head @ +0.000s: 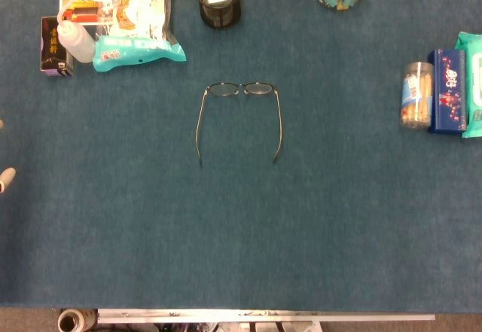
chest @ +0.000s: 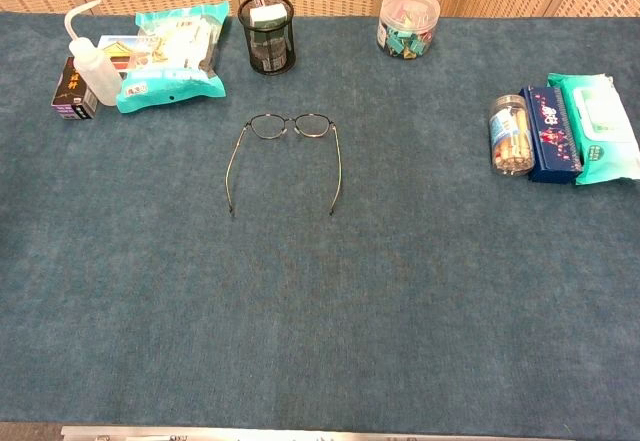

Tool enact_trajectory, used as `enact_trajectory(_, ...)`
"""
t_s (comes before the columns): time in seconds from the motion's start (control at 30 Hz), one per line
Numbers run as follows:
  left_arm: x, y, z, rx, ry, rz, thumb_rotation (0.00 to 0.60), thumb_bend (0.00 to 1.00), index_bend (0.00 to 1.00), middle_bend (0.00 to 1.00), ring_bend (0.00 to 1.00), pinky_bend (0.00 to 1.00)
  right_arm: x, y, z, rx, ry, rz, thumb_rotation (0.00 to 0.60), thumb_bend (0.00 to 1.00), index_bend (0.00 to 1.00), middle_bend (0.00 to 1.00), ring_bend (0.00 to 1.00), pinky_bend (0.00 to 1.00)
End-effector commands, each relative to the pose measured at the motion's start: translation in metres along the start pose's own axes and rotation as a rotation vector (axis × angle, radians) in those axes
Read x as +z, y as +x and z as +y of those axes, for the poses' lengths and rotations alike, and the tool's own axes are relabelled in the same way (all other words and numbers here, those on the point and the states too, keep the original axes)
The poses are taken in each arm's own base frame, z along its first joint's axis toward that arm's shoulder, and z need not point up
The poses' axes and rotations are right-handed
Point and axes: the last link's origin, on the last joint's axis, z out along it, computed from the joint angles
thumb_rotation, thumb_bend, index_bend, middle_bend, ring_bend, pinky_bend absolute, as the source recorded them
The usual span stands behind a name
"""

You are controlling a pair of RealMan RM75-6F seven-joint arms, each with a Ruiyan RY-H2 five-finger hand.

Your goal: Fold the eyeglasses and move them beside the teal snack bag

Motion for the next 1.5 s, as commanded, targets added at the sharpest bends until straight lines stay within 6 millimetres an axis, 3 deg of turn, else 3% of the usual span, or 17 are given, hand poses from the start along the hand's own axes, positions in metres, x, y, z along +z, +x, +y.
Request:
enact_trajectory(0.03,0.0,-0.002,-0.001,0.007,0.002,-0.009,0.6,0.11,0.33,0.3,0.26,0.5,0.0,-0.003,0.0,0.0,0.0,-0.009,0.6,0.17,0.23,0.33,0.32,0.54)
enact_trajectory(0.23,0.0,-0.001,-0.003,0.01,0.011,-0.009,0.6,0.11,0.32,0.3,0.26,0.51,0.005,-0.009,-0.002,-0.001,0.007,-0.024,0.6,0.17,0.23,0.33,0.32,0.54)
enact_trajectory(0.53,0.001,0.002,0.012,-0.078,-0.075,0.049,0.6,0.11,0.25,0.26,0.27,0.51,0.013,0.011,-0.006,-0.007,0.036,0.047,0.6,0.17,0.23,0.33,0.32,0.54)
enact_trajectory(0.73,0.007,0.009,0.032,-0.169,-0.187,0.097,0.6,0.09,0.16,0.16,0.23,0.47,0.017,0.024,-0.005,-0.023,0.035,0.09,0.6,0.17,0.23,0.33,0.32,0.54)
enact_trajectory(1.07,0.036,0.007,0.08,-0.197,-0.373,0.108,0.6,0.04,0.08,0.01,0.02,0.26,0.02,0.035,-0.001,-0.04,0.018,0.123,0.6,0.17,0.23,0.33,0.32,0.54)
enact_trajectory(1.5,0.062,-0.009,0.139,-0.199,-0.527,0.084,0.6,0.04,0.02,0.0,0.0,0.12,0.023,0.036,0.009,-0.047,-0.012,0.123,0.6,0.17,0.23,0.33,0.32,0.54)
